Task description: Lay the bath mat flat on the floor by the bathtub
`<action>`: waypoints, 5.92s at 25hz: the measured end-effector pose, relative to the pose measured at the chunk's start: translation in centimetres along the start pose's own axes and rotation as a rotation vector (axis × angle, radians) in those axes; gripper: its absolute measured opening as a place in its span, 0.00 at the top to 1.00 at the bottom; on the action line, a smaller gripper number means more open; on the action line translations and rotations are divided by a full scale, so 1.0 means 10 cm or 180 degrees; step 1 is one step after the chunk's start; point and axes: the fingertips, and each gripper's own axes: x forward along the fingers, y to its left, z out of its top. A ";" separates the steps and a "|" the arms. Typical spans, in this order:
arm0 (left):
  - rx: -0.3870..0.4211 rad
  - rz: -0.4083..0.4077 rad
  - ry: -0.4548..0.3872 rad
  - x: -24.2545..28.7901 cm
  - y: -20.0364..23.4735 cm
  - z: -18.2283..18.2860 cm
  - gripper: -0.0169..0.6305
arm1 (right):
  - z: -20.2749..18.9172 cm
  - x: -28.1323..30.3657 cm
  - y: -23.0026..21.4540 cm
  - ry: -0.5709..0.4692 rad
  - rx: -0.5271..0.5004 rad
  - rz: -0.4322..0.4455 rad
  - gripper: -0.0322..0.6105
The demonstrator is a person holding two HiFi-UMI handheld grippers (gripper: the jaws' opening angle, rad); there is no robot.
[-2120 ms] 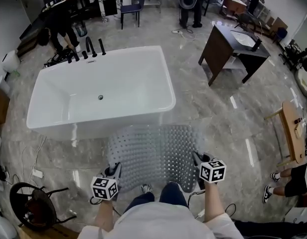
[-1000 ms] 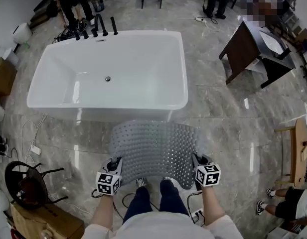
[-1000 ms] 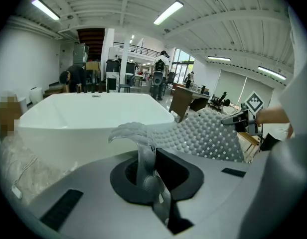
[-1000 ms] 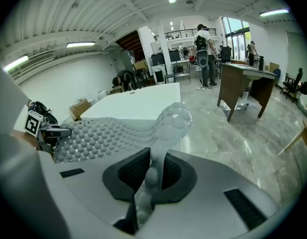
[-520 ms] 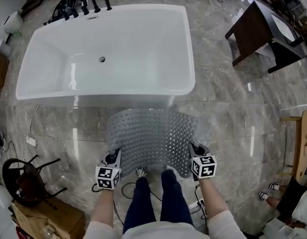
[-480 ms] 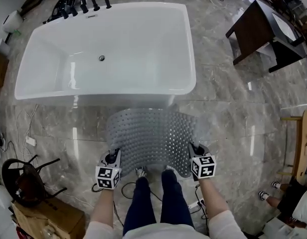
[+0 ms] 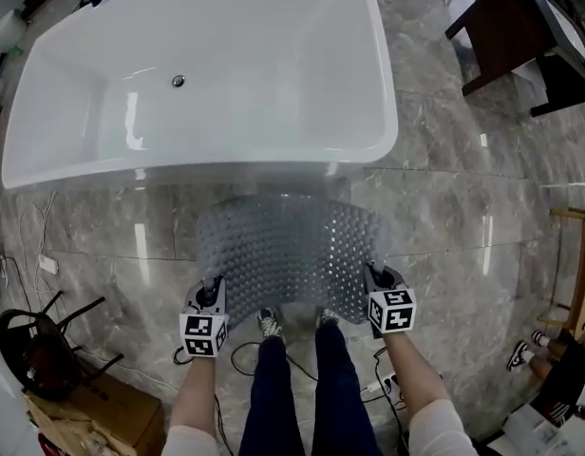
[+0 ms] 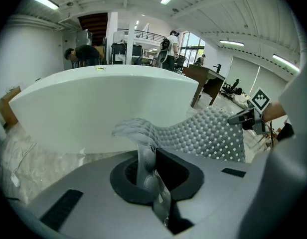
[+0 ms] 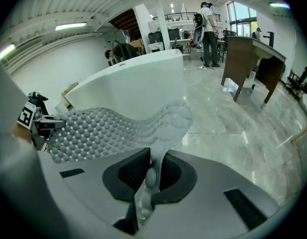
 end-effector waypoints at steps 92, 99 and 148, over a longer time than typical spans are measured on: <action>-0.0708 0.1120 0.0997 3.48 2.01 -3.07 0.64 | -2.27 3.63 -2.31 0.0695 0.0178 -0.1548 0.57; -0.0824 0.1311 0.1100 3.24 2.14 -3.24 0.61 | -2.33 3.58 -2.18 0.0705 0.0157 -0.1484 0.56; -0.0599 0.0968 0.0942 2.26 1.47 -2.25 0.90 | -1.61 2.59 -1.20 0.0410 0.0197 -0.0828 0.88</action>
